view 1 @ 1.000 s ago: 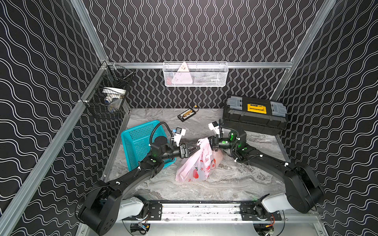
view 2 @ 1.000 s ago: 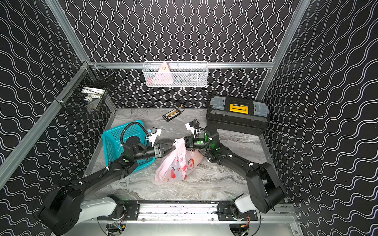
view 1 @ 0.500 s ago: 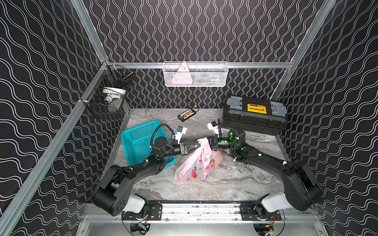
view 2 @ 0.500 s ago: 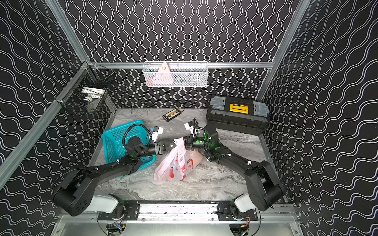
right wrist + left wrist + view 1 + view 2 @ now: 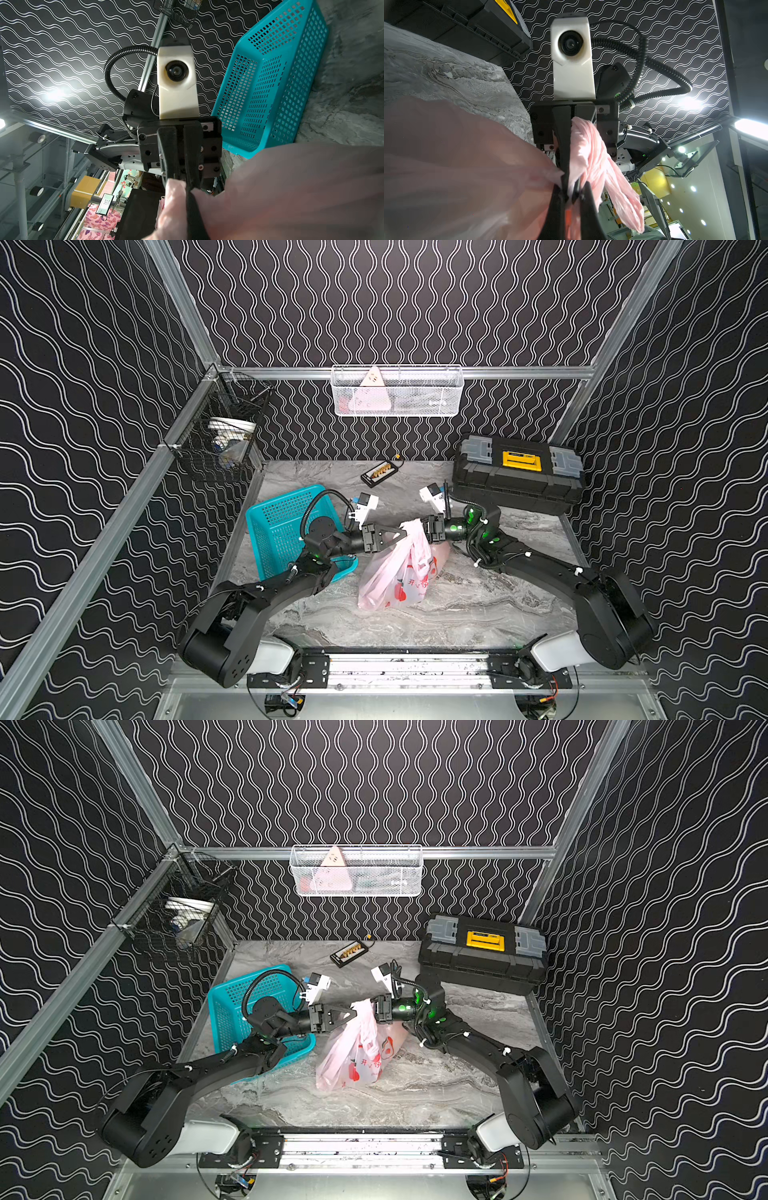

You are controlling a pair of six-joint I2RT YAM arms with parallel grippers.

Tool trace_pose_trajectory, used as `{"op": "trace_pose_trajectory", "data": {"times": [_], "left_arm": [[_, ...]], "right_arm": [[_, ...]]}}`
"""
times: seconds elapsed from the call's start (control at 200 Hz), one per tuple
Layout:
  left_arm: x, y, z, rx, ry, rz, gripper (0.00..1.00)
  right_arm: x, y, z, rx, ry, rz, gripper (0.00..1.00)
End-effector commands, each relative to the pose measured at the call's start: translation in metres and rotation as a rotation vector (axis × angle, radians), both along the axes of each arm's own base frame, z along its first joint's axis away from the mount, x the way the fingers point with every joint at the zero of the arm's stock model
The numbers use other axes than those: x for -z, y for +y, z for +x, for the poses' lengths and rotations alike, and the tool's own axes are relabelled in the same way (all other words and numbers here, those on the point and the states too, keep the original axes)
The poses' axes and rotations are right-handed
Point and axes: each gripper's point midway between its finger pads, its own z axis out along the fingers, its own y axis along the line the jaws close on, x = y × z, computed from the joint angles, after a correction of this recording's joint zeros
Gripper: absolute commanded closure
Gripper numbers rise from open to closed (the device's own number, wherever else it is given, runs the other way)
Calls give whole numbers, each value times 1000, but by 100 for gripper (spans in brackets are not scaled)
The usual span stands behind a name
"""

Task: Place the pineapple into a plastic bag & tie a knot
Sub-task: Tie the plastic bag at the center of the board.

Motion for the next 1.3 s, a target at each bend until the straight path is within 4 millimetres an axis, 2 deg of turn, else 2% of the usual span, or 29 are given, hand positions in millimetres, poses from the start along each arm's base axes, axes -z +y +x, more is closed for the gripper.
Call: {"op": "trace_pose_trajectory", "data": {"times": [0.0, 0.06, 0.085, 0.14, 0.255, 0.31, 0.395, 0.54, 0.691, 0.826, 0.916, 0.981, 1.046, 1.231, 1.296], "left_arm": [[-4, -1, 0, -7, -97, 34, 100], [8, -1, 6, -32, -79, 103, 100], [13, 0, 9, -45, -73, 138, 100], [27, 2, 12, -68, -61, 226, 100], [43, 9, 15, -100, -53, 351, 100], [46, 11, 16, -110, -48, 376, 100], [47, 11, 17, -116, -46, 386, 100], [47, 8, 17, -107, -40, 367, 100], [46, 9, 17, -113, -46, 381, 100], [41, 9, 16, -113, -59, 395, 100], [41, 7, 15, -112, -65, 405, 100], [39, 5, 14, -107, -70, 409, 100], [38, 3, 14, -106, -74, 410, 100], [34, 2, 11, -102, -84, 414, 100], [33, 3, 10, -104, -88, 423, 100]], "right_arm": [[4, 0, 6, 44, 31, -37, 100], [14, -3, 6, 68, 28, -97, 99], [22, -6, 7, 87, 32, -139, 92], [40, -15, 10, 137, 34, -256, 70], [76, -44, 16, 252, 54, -462, 46], [87, -60, 16, 304, 77, -524, 40], [88, -79, 15, 360, 88, -550, 35], [74, -94, 5, 412, 55, -560, 25], [52, -97, -7, 399, 27, -535, 28], [16, -72, -28, 293, 23, -394, 27], [5, -43, -47, 212, 15, -388, 27], [10, -24, -58, 176, 13, -425, 26], [20, -15, -59, 183, 36, -472, 26], [47, -21, -51, 244, 88, -545, 26], [52, -23, -51, 254, 101, -558, 32]]}}
